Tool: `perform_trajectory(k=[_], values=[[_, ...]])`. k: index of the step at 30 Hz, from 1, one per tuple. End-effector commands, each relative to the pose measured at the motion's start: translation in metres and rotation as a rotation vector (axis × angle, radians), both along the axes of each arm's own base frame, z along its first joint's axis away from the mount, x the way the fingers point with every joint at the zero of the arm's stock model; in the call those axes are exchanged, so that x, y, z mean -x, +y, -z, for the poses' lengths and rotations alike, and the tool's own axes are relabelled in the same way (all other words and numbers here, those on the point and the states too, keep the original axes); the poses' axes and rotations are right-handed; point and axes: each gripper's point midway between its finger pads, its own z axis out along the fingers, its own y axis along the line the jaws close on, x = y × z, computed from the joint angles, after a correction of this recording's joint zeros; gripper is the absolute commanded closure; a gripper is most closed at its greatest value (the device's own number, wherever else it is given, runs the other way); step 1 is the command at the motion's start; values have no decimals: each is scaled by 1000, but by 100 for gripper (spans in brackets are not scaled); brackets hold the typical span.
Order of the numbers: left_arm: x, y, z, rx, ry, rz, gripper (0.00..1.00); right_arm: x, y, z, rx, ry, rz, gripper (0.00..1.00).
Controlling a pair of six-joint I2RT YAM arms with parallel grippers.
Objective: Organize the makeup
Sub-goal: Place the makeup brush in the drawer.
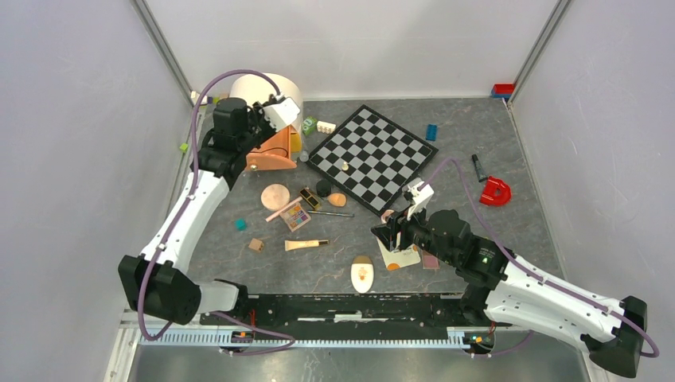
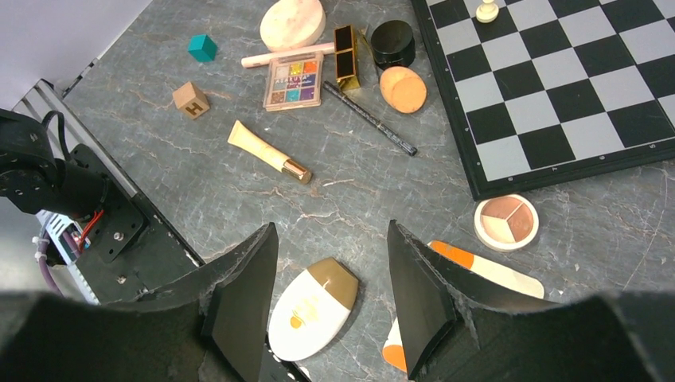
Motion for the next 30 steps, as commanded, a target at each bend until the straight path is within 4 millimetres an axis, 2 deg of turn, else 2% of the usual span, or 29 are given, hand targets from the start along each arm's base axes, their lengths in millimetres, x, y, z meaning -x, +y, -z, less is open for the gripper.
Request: perform_trajectory(k=[1,20,30], values=[[-9,-3,-4,47,-53,32,98,-2,-1,-11,-9,-7,12,41],[-3,17,48,60,81,-41,97,-1,2,-4,14,5,1,41],[-9,25,65,22,170,-92,96,-1,0,2,31,11,3,41]])
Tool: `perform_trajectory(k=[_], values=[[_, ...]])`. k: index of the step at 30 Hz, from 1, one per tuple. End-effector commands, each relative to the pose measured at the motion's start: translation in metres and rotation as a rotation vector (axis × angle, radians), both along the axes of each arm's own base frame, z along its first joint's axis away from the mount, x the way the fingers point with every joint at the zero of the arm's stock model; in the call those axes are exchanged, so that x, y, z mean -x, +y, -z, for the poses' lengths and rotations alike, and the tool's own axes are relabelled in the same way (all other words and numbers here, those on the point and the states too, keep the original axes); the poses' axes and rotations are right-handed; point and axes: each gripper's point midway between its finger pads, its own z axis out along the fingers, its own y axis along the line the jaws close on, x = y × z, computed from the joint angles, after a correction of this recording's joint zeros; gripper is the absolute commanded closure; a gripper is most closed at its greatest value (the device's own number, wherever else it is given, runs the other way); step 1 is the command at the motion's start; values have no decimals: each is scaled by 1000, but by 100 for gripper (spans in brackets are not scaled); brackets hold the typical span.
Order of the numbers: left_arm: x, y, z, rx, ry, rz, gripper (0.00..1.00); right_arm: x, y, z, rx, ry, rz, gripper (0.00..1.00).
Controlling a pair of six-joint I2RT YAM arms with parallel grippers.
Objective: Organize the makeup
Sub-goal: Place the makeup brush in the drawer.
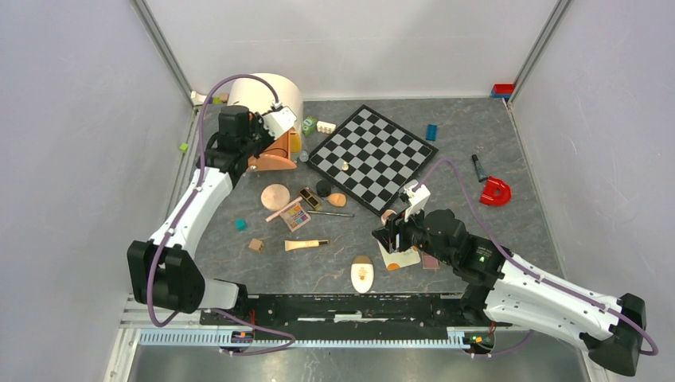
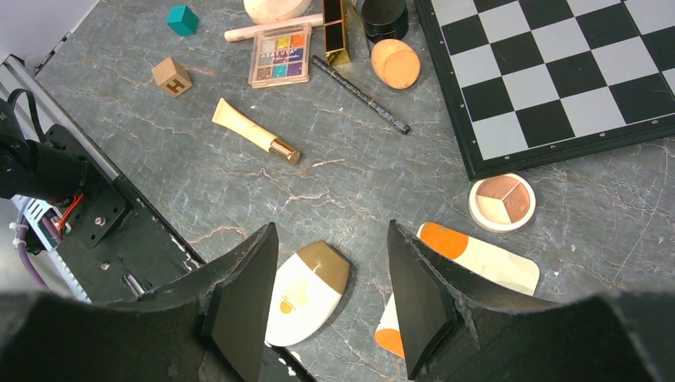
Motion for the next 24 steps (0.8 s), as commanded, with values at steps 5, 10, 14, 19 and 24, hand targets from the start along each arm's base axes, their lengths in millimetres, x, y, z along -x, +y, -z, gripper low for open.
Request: perform_trajectory(k=[5,10,14,19,24], values=[[-7,9,1,-4,46,-65,92,-4,3,-12,-17,-28,4,41],[-13,9,-3,1,36,-77,74,-5,3,-12,-8,-29,4,40],[-15,7,-8,13,26,-74,64,-5,3,-11,-5,-29,5,40],[-14,4,-15,35,14,-65,54,-5,3,-11,-5,-30,3,41],[-12,2,-24,52,-2,-59,49,-5,2,-13,-6,-35,5,40]])
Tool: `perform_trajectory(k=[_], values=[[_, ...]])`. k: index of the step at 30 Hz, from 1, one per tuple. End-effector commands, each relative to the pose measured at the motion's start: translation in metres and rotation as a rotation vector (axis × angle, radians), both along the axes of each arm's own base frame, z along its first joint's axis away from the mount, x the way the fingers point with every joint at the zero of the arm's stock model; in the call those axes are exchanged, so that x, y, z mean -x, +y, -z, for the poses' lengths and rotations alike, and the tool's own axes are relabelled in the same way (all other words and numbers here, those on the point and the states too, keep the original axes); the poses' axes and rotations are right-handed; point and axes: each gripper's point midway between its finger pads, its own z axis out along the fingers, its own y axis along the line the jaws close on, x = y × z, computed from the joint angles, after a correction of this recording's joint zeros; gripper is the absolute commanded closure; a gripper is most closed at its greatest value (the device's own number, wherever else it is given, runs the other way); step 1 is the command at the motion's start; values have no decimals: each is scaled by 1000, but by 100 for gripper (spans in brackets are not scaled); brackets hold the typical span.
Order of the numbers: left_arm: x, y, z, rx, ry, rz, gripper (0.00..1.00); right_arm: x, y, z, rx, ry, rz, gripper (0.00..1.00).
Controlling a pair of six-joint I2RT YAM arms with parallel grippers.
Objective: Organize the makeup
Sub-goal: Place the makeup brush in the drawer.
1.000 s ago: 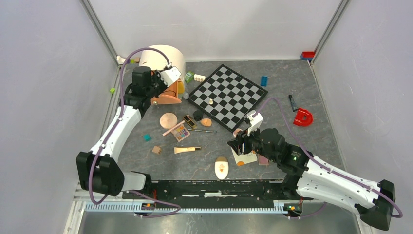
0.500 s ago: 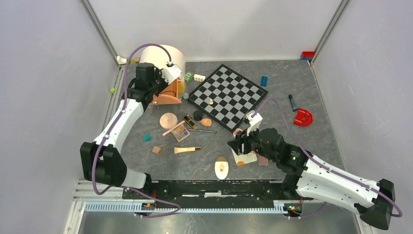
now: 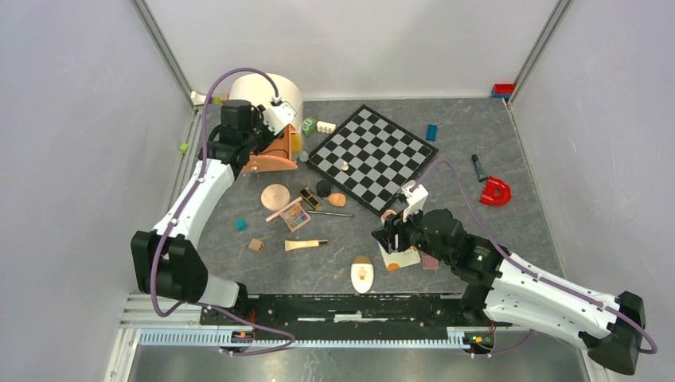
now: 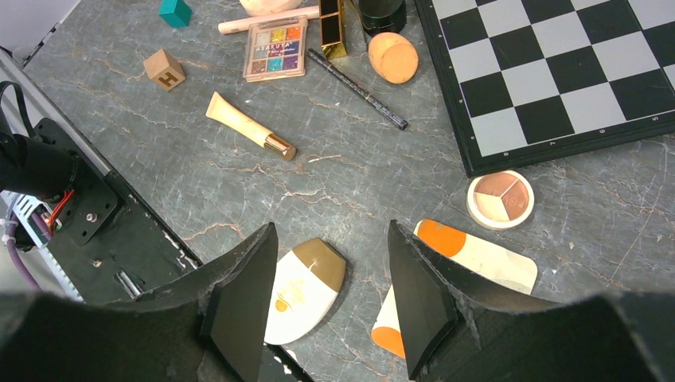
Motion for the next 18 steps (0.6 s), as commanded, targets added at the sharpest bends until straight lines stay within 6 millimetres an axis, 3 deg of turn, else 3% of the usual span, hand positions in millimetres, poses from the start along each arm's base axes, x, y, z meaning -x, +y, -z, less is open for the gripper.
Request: perform_trajectory(k=[1,12,18], values=[[-2,-5,-31,73,-60,-6,48,-4,1,-19,-28,-41,8,40],[-3,-10,-57,113,-109,2,42,-5,1,-20,-29,-41,10,40],[-1,-14,-92,173,-192,5,39,-9,-1,-24,-21,-51,30,40]])
